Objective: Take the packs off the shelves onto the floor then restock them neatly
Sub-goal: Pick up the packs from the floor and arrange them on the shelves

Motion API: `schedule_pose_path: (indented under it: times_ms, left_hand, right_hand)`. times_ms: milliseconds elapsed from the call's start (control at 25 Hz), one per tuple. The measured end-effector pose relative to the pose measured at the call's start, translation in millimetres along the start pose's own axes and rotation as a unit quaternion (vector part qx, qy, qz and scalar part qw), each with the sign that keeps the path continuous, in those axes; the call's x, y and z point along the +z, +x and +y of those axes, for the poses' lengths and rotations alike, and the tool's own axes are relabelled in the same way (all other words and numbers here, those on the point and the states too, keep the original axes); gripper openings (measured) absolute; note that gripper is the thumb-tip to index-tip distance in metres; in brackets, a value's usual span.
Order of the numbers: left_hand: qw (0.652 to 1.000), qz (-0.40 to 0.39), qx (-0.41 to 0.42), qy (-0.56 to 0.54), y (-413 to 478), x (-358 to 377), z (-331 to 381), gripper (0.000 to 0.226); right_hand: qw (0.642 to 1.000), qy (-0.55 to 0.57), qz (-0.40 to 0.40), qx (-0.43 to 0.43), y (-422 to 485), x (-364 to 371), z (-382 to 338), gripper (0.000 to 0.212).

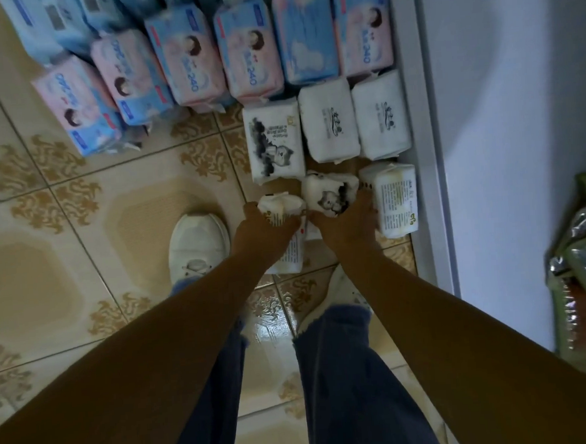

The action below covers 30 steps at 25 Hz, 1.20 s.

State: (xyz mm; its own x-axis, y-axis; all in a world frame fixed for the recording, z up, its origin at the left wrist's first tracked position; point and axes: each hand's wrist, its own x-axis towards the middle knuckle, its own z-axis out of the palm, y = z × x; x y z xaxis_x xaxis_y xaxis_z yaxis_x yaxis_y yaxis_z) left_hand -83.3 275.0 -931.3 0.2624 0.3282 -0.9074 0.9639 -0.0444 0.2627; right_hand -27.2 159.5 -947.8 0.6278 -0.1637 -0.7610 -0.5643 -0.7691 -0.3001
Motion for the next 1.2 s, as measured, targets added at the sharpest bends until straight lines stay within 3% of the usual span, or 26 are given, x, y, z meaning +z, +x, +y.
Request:
schedule_pose_path:
  times_ms: [160,360,480,640,720,800,920,1040,1160,1200]
  left_hand:
    - [1.0,0.004,-0.015,0.005,25,13,-25,0.072]
    - [0.999,-0.031,-0.005,0.022,15,0,-34,0.073]
    - [0.999,-0.041,0.025,0.017,-22,-22,-20,0.086]
    - [0.997,-0.03,0.067,-0.005,-100,-80,39,0.094]
    - [0.994,-0.016,0.103,-0.029,-145,-115,74,0.107]
    - [0.988,-0.013,0.136,-0.066,-214,-152,116,0.099]
    - [0.971,-0.014,0.217,-0.097,-322,-198,171,0.053]
    - [0.952,-0.044,0.272,-0.132,-423,-240,218,0.068]
    - [0.919,-0.097,0.364,-0.117,-500,-269,248,0.037]
    - [0.904,-0.128,0.396,-0.096,-526,-273,256,0.043]
  right_hand:
    - [0.999,0.036,0.009,0.025,16,25,14,0.116]
    - [0.997,0.067,-0.007,0.044,11,13,4,0.105]
    - [0.997,0.066,-0.025,0.018,-28,-24,-17,0.105]
    - [0.993,0.09,-0.071,0.0,-102,-105,-71,0.09]
    - [0.984,0.134,-0.112,-0.018,-139,-151,-101,0.104]
    - [0.979,0.155,-0.122,-0.058,-193,-205,-140,0.104]
    - [0.968,0.206,-0.053,-0.131,-287,-282,-192,0.065]
    - [0.937,0.306,0.036,-0.166,-381,-344,-227,0.068]
    - [0.888,0.408,0.086,-0.196,-463,-390,-235,0.056]
    - [0.873,0.429,0.114,-0.201,-491,-404,-229,0.053]
